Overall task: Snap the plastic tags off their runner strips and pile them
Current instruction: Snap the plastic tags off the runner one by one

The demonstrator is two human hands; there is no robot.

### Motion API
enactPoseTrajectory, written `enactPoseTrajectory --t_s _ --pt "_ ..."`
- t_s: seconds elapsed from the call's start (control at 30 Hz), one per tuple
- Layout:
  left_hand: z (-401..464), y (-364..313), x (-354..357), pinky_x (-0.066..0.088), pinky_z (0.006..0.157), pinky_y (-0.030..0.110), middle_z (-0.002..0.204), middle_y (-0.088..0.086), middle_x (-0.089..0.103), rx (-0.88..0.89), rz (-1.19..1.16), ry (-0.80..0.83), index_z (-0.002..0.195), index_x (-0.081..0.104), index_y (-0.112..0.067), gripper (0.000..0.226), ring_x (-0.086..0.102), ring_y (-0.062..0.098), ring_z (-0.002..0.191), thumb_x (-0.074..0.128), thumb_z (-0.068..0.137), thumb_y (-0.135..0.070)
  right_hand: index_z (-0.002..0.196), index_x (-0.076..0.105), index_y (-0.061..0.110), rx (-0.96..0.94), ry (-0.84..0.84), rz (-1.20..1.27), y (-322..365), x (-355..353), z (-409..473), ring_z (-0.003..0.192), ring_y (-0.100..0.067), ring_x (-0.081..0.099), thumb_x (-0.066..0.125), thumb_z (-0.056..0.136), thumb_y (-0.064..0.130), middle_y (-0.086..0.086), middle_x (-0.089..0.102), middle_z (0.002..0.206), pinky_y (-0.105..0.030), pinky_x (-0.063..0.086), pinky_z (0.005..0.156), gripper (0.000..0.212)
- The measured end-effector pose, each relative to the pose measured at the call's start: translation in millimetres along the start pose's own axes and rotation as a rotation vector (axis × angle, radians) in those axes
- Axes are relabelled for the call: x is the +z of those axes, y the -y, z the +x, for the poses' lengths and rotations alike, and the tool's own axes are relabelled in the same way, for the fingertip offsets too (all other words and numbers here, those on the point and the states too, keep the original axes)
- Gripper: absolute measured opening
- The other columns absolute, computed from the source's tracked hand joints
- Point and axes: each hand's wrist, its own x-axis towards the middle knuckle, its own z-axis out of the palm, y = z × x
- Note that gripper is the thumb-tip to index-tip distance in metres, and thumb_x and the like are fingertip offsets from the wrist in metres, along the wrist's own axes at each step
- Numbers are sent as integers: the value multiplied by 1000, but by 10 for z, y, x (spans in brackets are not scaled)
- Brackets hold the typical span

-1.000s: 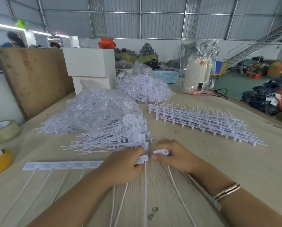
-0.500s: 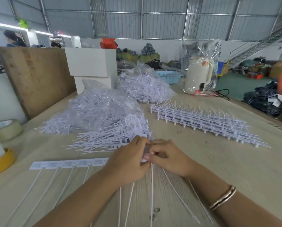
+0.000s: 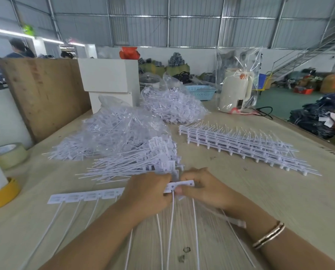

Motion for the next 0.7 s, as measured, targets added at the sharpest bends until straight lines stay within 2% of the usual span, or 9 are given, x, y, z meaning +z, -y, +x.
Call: enactPoseTrajectory --t_s 0.07,0.13,0.23,0.33,0.47,0.53,0.63,0.7 --pt "12 -11 21 33 60 26 86 -4 62 -5 18 -4 105 55 -27 23 57 18 76 46 87 -40 76 62 -10 -31 26 -57 10 19 5 58 -21 52 64 89 15 -24 61 71 -26 39 58 28" --pt "8 4 38 32 59 26 75 -5 54 7 -2 14 96 54 -24 16 50 17 68 45 89 -35 76 62 -9 -44 33 -121 4 25 15 56 -8 47 64 89 16 -23 60 69 -19 33 61 29" --pt "5 35 64 28 57 27 63 -8 38 6 -99 84 77 41 -24 15 43 15 65 47 90 -30 73 61 -1 -48 46 -229 -15 24 11 63 -11 51 61 91 21 -12 61 68 -31 32 74 29" --pt "31 57 89 29 57 27 64 -8 41 4 -184 141 74 41 -26 17 46 15 66 48 89 -29 67 55 22 -109 12 -348 -6 21 -10 64 1 45 60 92 26 12 49 63 -38 26 78 25" --pt "33 83 98 33 57 27 64 -8 45 6 -283 167 78 50 -23 17 49 13 66 48 92 -32 77 65 21 -231 -57 -505 38 23 -16 72 4 39 59 90 30 27 40 66 -32 20 74 16" --pt "33 87 77 38 61 27 66 -7 50 10 -356 199 79 53 -19 25 52 12 68 47 94 -38 79 66 23 -288 -88 -541 77 13 -9 73 6 36 60 89 29 29 38 67 -30 19 74 14" --pt "52 113 67 48 80 33 89 4 65 41 -462 229 86 60 -11 38 61 19 88 40 95 -42 81 68 26 -365 -126 -609 108 1 12 72 7 35 59 90 30 26 37 69 -27 18 75 14" --pt "48 123 75 46 73 34 80 8 61 41 -468 216 75 55 -13 35 60 23 79 44 96 -38 81 68 27 -333 -121 -577 85 7 9 71 5 38 57 90 35 24 39 67 -28 19 77 16"
